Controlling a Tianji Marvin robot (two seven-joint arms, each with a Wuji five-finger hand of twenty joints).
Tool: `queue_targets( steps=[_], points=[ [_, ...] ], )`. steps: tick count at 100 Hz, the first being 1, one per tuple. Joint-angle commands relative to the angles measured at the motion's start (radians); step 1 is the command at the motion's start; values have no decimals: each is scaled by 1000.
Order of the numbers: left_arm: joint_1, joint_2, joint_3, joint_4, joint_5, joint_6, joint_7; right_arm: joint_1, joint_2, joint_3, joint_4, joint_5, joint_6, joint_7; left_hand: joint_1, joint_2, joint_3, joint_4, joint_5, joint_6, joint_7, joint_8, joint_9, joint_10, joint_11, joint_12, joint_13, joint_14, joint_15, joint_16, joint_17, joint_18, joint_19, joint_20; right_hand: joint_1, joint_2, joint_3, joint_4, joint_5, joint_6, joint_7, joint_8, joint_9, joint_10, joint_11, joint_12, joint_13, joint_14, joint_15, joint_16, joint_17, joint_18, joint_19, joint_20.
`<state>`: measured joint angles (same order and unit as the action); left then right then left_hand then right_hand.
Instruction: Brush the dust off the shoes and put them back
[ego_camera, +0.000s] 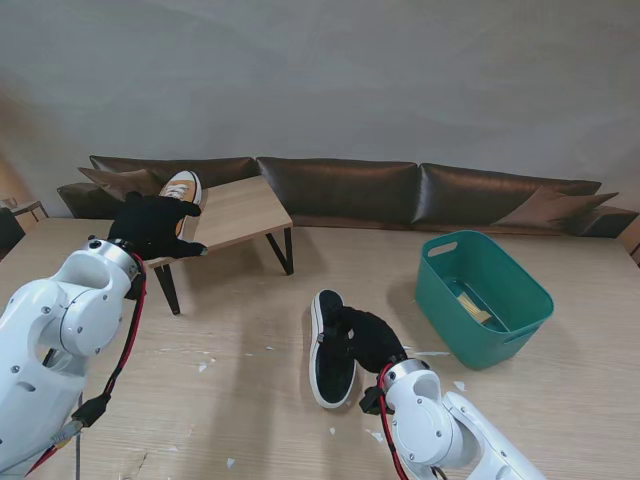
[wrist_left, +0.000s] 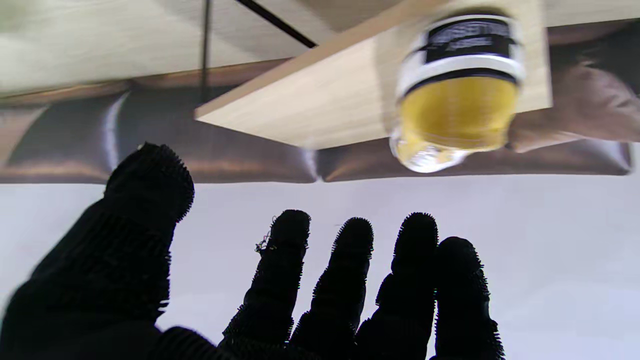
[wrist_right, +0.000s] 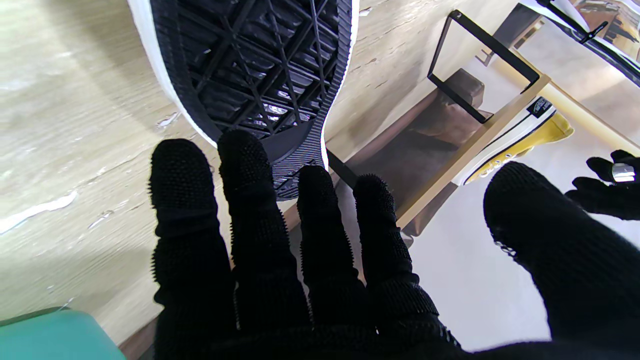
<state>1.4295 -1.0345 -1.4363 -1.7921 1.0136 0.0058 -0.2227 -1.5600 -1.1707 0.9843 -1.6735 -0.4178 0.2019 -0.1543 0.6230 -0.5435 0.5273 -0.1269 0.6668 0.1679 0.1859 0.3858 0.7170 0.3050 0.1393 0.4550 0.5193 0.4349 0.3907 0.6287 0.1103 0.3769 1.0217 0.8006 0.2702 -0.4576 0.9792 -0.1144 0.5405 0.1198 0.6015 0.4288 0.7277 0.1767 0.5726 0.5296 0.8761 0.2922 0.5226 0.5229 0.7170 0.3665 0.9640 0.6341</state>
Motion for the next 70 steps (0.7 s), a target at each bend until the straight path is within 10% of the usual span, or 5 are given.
queue_targets(
  steps=[1,70],
  points=[
    [7,-12,29,-18,-7,-6,-18,-9,-2,-2,-14,-8,7,8,30,33,-28,37,35,14,10,8,28,-1,2,-2,-3,-3,-30,-13,-8,-7,-43,1,-31,15,13,23,-5,3,9,-9,14,16,3,-16,22,6,12,4,-353,20,21,14],
    [89,-48,251,45,-250,115,124,30,0,-3,-28,-54,103,24,81,119,-79,48,88,53,27,33,77,21,0,-25,39,37,-92,-84,15,24,-171,-85,-36,14,0,25,15,3,1,-9,-16,20,4,-17,7,1,14,1,-350,16,32,14]
  ],
)
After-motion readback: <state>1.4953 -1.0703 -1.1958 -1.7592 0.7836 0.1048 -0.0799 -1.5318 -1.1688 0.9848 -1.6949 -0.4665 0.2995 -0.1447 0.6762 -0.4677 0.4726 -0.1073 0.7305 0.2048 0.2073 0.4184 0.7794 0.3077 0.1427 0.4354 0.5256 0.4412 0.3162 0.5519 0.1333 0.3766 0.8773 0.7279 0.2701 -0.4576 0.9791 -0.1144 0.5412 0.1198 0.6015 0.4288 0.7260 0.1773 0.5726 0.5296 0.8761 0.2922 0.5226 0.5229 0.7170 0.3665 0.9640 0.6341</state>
